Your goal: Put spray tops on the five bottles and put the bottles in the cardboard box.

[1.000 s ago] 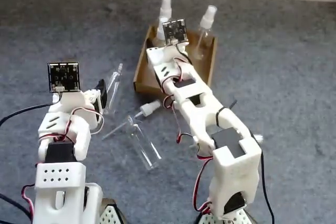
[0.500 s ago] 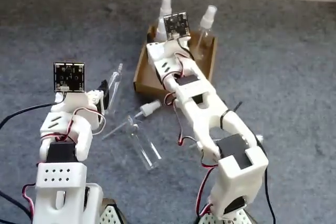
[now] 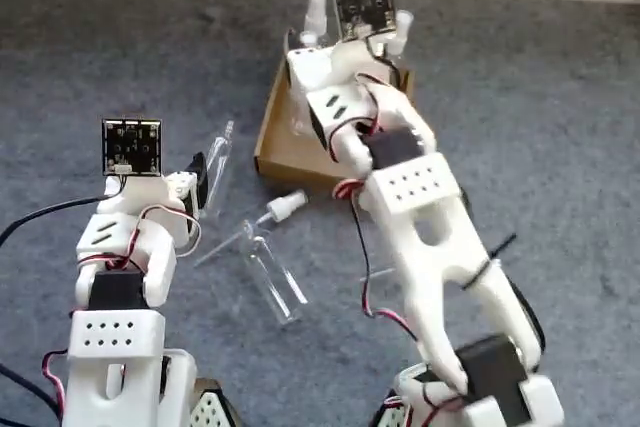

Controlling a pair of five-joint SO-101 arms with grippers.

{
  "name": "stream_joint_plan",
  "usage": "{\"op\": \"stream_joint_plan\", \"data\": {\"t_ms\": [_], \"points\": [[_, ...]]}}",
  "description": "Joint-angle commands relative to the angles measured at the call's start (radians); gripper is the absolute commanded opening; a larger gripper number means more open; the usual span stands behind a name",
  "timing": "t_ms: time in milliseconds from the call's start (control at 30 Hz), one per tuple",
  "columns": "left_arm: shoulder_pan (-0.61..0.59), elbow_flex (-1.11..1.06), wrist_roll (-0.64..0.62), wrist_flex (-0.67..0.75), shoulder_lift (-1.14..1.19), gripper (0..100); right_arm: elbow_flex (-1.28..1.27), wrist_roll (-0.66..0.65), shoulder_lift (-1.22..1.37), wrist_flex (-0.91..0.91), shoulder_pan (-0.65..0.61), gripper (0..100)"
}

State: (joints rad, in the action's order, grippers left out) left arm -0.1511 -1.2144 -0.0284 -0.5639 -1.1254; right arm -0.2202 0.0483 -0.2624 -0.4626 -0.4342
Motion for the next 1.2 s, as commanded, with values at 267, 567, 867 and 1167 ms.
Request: {"op": "stream_joint_plan", "data": {"t_ms": [267,567,867,1167], "points": [[0.021,0.005,0.006,0.023,-0.005,16,0.041,-0.212,-0.277,-0.562,0.099,11.5],[-0.038,0.016,0.008,0.029,-0.005,16,-0.165,-0.259,-0.295,-0.777,-0.257,11.8],[-0.232,-0.065,0.112,0.023,-0.007,16,-0.186,-0.147,0.059,-0.61,-0.447,27.5],[-0.237,-0.17,0.112,0.029,-0.013,16,-0.186,-0.098,0.291,-0.499,-0.458,27.4]]}}
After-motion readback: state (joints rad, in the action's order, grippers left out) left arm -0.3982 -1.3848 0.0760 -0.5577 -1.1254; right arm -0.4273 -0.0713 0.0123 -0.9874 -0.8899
